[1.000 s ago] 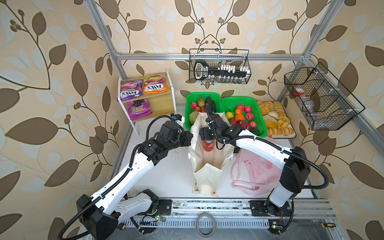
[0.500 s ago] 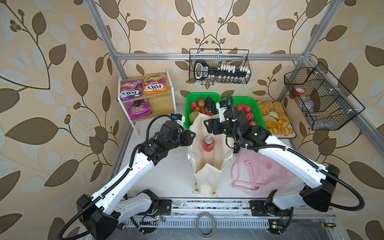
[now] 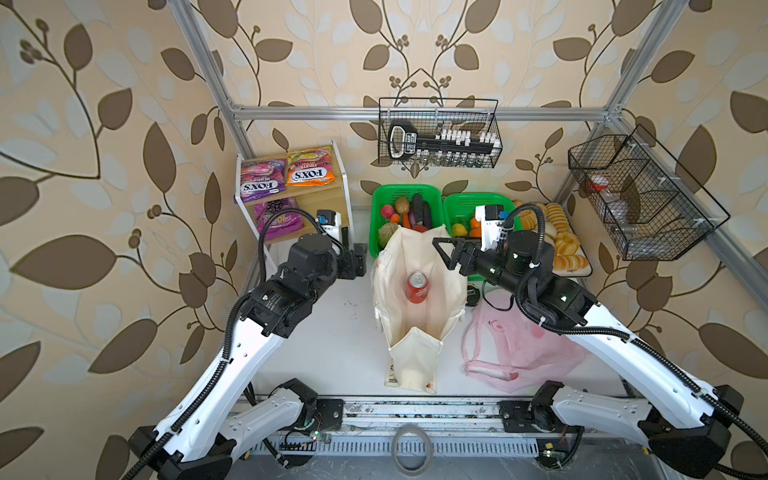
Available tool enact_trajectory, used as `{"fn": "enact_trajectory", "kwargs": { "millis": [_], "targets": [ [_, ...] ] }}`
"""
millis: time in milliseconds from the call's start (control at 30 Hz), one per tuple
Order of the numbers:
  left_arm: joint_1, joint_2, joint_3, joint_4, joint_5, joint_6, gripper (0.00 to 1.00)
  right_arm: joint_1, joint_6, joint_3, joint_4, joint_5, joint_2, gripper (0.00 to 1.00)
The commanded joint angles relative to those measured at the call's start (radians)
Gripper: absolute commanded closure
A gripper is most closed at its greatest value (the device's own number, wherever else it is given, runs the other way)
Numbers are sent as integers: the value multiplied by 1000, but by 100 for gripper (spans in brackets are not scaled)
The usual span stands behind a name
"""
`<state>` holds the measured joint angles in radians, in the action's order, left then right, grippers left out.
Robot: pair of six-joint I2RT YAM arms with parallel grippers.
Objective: Place the mixed food into the grocery bags and tie them
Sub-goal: 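Open and withdraw the right gripper while the left releases the rim, then reach the left gripper to the grape candy bag while the right grips the rim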
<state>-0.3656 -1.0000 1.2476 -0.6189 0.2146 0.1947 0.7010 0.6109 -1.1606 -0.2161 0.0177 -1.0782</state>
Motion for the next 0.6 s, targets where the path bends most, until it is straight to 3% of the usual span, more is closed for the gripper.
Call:
{"fn": "enact_trajectory", "kwargs": {
  "millis": [0,200,333,433,567],
  "targets": [
    [155,-82,40,-111,61,-127,13,15,39,32,43,-8,55,18],
    [200,-194,-28,45,217,-253,20,18,48,66,38,5,86,18],
    [208,-345,-33,231,346,-370,19,17,47,81,8,20,107,18],
    [216,-429,-21,362,393,-478,17,14,48,97,-5,36,130,18],
    [245,-566,69,392,396,-531,17,8,44,116,-28,52,158,18]
  ]
}}
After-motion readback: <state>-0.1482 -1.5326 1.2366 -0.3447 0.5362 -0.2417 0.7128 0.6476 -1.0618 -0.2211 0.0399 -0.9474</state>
